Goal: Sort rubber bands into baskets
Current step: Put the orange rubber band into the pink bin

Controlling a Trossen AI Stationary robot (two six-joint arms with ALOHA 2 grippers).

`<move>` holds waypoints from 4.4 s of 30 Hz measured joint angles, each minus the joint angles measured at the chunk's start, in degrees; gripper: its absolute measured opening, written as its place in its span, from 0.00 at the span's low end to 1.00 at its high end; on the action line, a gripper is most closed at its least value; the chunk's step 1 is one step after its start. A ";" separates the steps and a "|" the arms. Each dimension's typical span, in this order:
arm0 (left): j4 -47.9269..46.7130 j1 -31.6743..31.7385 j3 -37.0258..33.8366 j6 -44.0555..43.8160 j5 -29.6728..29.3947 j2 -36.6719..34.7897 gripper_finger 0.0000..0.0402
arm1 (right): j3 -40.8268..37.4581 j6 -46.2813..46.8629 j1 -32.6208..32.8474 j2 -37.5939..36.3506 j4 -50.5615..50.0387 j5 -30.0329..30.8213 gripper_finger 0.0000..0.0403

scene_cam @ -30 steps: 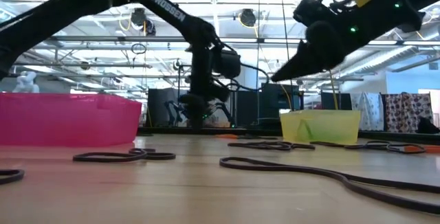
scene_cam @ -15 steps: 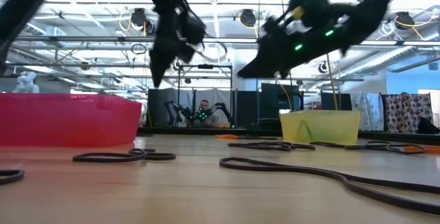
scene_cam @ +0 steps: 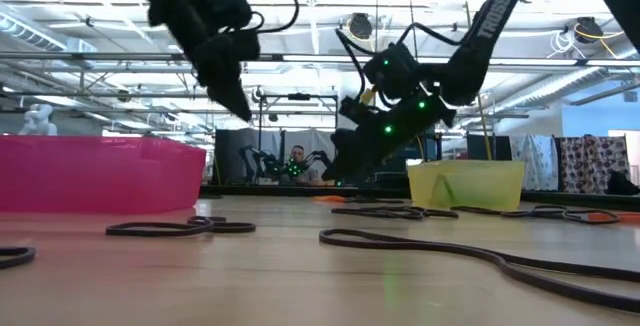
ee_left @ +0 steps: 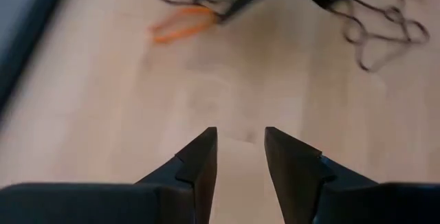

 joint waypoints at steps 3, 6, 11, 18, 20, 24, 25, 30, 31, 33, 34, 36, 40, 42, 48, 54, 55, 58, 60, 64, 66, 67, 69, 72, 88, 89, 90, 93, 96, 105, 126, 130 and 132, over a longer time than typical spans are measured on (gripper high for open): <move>5.20 -2.86 -5.13 -0.24 1.77 -0.78 0.32 | -0.01 -0.30 0.02 1.89 2.71 0.00 0.37; 5.69 -5.33 -7.27 -2.04 1.97 -0.88 0.32 | 1.34 0.41 0.02 4.22 2.72 0.04 0.37; 7.02 -10.39 -8.37 -4.80 1.93 -0.99 0.32 | 6.69 1.29 0.23 9.60 -1.78 7.48 0.37; 6.57 -14.92 -8.32 -6.31 -4.90 -4.79 0.32 | 12.44 5.24 0.57 11.68 -14.26 12.39 0.20; 6.54 -15.55 -8.32 -6.57 -5.24 -7.18 0.32 | 12.97 6.18 0.55 11.23 -16.34 12.38 0.09; 5.47 -16.46 -8.32 -6.80 -3.60 -13.36 0.32 | 12.87 6.92 0.63 10.29 -16.95 12.63 0.02; 4.96 -16.55 -8.45 -6.80 -3.79 -14.91 0.32 | 12.78 6.88 0.75 10.02 -16.95 12.07 0.01; 13.18 -16.62 -15.86 -7.77 -5.45 -22.64 0.32 | 12.26 4.95 3.41 6.77 -16.84 10.86 0.00; 18.09 -16.66 -18.94 -9.05 -5.38 -23.76 0.32 | 12.26 4.66 4.14 5.96 -16.11 10.42 0.00; 30.22 -16.96 -25.88 -12.20 -4.09 -25.01 0.32 | 11.72 3.90 5.38 4.23 -12.83 8.56 0.00; 37.46 -17.10 -29.29 -13.96 -3.38 -25.00 0.32 | 11.03 3.63 5.79 3.33 -10.14 6.57 0.00; 49.63 -17.53 -35.13 -17.35 -2.81 -24.53 0.32 | 8.77 3.65 6.49 2.00 -3.47 0.90 0.00; 66.16 -18.20 -40.93 -19.52 -2.79 -22.16 0.32 | 4.03 4.81 8.19 -0.33 8.63 -14.69 0.00; 69.01 -18.69 -41.14 -18.98 -2.81 -20.89 0.32 | 2.43 6.36 8.99 -1.39 13.77 -21.76 0.00; 77.03 -22.05 -41.15 -13.21 -2.88 -14.78 0.32 | 1.44 8.06 13.03 -1.52 18.19 -30.29 0.00; 83.51 -26.27 -40.81 -7.59 -2.78 -8.56 0.32 | 1.49 6.58 17.26 -1.52 17.62 -30.73 0.00; 83.53 -27.09 -40.35 -6.06 -2.33 -7.57 0.32 | 1.49 6.44 17.86 -1.52 17.49 -30.78 0.00; 83.59 -29.33 -39.06 -0.12 0.63 -4.24 0.32 | 1.49 6.42 19.32 -1.52 16.66 -30.86 0.00; 83.46 -30.44 -38.17 2.65 0.95 -2.03 0.32 | 1.50 6.31 20.12 -1.52 16.36 -30.84 0.00; 83.60 -30.94 -36.28 4.83 0.45 1.44 0.32 | 1.57 6.00 21.30 -1.52 15.29 -30.82 0.00; 83.54 -30.92 -35.69 4.85 0.45 2.82 0.32 | 1.57 6.00 21.56 -1.52 15.39 -30.86 0.00; 83.57 -30.94 -35.50 4.85 0.45 3.38 0.32 | 1.57 6.00 21.65 -1.52 15.38 -30.84 0.00; 83.43 -30.91 -35.39 4.82 0.45 4.03 0.32 | 1.57 5.98 21.62 -1.52 14.96 -30.84 0.00; 83.47 -30.74 -35.23 4.86 0.42 4.20 0.32 | 1.57 5.98 21.54 -1.52 13.69 -30.64 0.00; 82.91 -30.59 -35.23 9.44 0.07 4.20 0.32 | 1.60 7.62 17.60 -1.57 10.96 -30.27 0.00; 82.89 -30.59 -35.23 9.45 0.07 4.20 0.32 | 1.60 7.93 17.35 -1.57 11.19 -30.25 0.00; 82.89 -30.59 -35.23 9.45 0.07 4.20 0.32 | 1.60 8.04 17.26 -1.57 11.27 -30.25 0.00; 82.72 -30.59 -35.23 9.46 0.07 4.20 0.32 | 1.60 8.16 16.98 -1.57 12.27 -30.14 0.00; 81.75 -30.44 -35.23 9.46 0.07 4.20 0.32 | 1.60 8.16 16.96 -1.57 13.78 -30.14 0.00; 80.21 -29.18 -35.23 9.47 -3.50 4.20 0.32 | 1.60 8.60 16.96 -1.57 14.22 -30.12 0.00; 80.00 -29.26 -35.23 9.44 -2.68 4.20 0.32 | 1.62 12.11 14.85 -1.57 16.81 -29.99 0.00; 79.89 -29.26 -35.23 9.44 -2.68 4.20 0.32 | 1.62 12.23 14.69 -1.57 16.34 -29.99 0.00; 79.89 -29.26 -35.23 9.38 -2.68 4.20 0.32 | 1.62 12.23 14.69 -1.57 16.34 -29.99 0.00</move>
